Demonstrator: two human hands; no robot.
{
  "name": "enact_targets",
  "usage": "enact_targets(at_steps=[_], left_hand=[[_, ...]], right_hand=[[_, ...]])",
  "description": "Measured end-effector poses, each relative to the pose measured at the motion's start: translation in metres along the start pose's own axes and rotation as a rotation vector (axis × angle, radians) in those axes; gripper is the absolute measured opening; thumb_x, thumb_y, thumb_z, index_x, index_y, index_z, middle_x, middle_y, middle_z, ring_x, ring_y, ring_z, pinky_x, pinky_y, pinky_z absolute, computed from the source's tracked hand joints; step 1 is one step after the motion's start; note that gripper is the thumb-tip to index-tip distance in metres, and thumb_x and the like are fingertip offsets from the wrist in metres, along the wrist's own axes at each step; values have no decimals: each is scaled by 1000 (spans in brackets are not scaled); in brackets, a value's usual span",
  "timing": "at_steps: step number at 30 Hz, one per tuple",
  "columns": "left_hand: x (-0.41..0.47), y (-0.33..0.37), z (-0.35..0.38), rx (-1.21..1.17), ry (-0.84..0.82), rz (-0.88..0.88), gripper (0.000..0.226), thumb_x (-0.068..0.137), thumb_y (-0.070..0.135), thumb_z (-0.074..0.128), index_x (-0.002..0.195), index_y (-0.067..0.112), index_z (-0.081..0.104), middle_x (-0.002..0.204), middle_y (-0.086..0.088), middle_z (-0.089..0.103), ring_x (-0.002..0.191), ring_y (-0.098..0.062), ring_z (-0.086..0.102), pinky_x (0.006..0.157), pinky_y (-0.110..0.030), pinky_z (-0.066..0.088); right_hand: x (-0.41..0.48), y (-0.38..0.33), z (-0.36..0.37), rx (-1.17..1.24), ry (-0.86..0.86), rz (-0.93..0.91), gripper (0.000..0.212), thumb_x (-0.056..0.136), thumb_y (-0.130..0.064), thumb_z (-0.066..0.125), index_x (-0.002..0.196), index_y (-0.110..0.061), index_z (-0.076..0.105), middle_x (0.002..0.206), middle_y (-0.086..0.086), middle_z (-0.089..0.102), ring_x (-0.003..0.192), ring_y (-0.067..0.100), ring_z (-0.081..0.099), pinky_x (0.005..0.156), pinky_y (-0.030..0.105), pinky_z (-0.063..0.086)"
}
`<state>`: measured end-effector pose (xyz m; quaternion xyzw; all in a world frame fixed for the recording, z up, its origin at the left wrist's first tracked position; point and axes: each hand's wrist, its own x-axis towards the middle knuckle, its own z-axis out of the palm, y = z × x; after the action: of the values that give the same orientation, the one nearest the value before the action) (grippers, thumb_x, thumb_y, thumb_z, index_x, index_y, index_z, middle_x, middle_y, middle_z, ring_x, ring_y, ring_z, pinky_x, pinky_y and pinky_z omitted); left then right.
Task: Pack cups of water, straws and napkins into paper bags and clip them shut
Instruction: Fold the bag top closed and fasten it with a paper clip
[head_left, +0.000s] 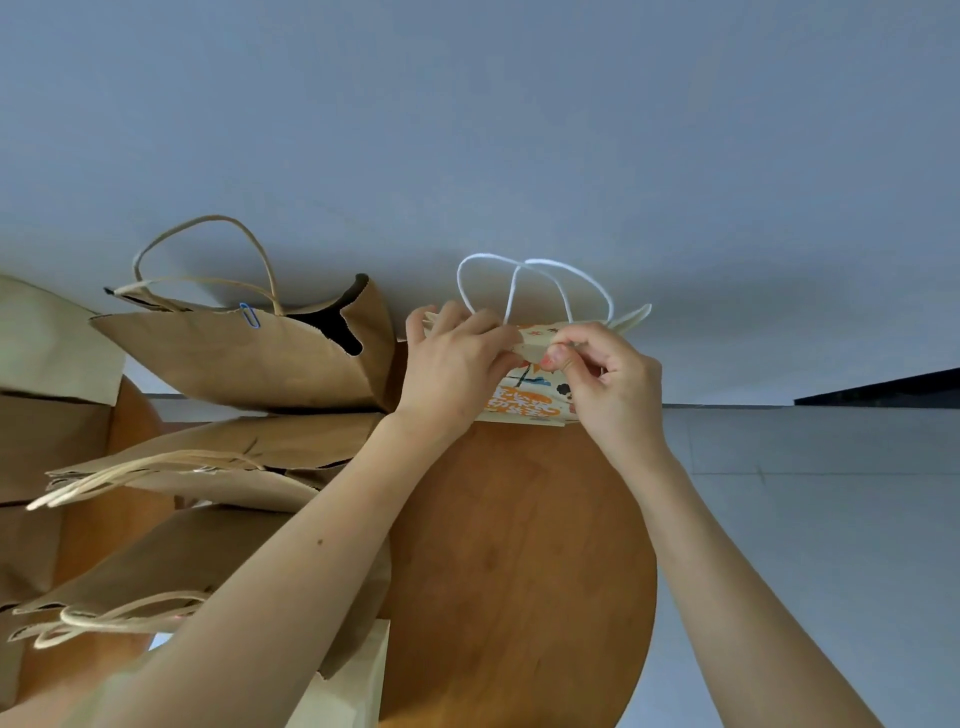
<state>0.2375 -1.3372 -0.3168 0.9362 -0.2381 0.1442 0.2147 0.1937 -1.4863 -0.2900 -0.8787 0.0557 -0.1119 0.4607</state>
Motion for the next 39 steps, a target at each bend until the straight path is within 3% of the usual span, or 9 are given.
enact_targets(at_steps=[5,8,10,13,17,22,28,39], left_hand=[[-4,1,7,-110,69,-30,26,85,34,50,75,22,71,75,9,63,76,-16,44,75,-46,38],[-5,0,10,-160,80,-77,25,85,34,51,75,23,71,74,9,62,77,-12,38,75,-44,35],[-4,0,10,-176,75,-87,26,85,35,51,75,23,72,74,9,63,76,-12,38,75,-42,33],[-3,-2,10,-195,71,-72,25,85,35,52,77,23,72,75,8,63,77,-11,37,75,-40,29],[-2,-4,9,-220,69,-35,25,88,30,50,81,20,72,77,6,63,78,-12,37,74,-41,28],[-2,-3,8,-234,45,-46,26,88,29,49,82,18,72,79,5,65,78,-12,38,73,-41,28],[-3,0,9,-258,51,-57,24,86,30,53,78,18,72,76,5,64,78,-11,39,73,-40,27],[-6,2,4,-263,38,-38,25,88,32,53,79,18,72,77,6,63,79,-12,40,75,-38,25]], right_hand=[[4,5,5,-63,-30,3,8,84,-30,53,87,-31,60,71,-5,68,59,19,58,54,44,49],[7,3,8,-97,-37,28,15,81,-40,50,87,-33,62,71,-4,67,71,20,61,60,44,50],[7,-2,8,-144,-16,29,12,82,-34,57,80,-30,68,70,-15,62,79,20,58,66,44,50],[7,-5,5,-124,-18,35,8,83,-21,65,78,-24,69,69,-30,54,83,23,53,62,43,49],[13,-3,7,-212,-59,31,4,81,-21,68,79,-20,72,77,-18,50,92,18,51,70,29,40],[13,0,10,-146,-22,44,3,81,-18,69,80,-18,72,73,-23,49,71,13,54,55,32,47],[9,2,11,-148,31,-15,2,78,-14,71,78,-15,73,70,-27,50,65,-1,50,61,7,36],[7,0,6,-61,44,39,6,80,-20,68,81,-18,74,69,-27,56,63,0,55,57,9,39]])
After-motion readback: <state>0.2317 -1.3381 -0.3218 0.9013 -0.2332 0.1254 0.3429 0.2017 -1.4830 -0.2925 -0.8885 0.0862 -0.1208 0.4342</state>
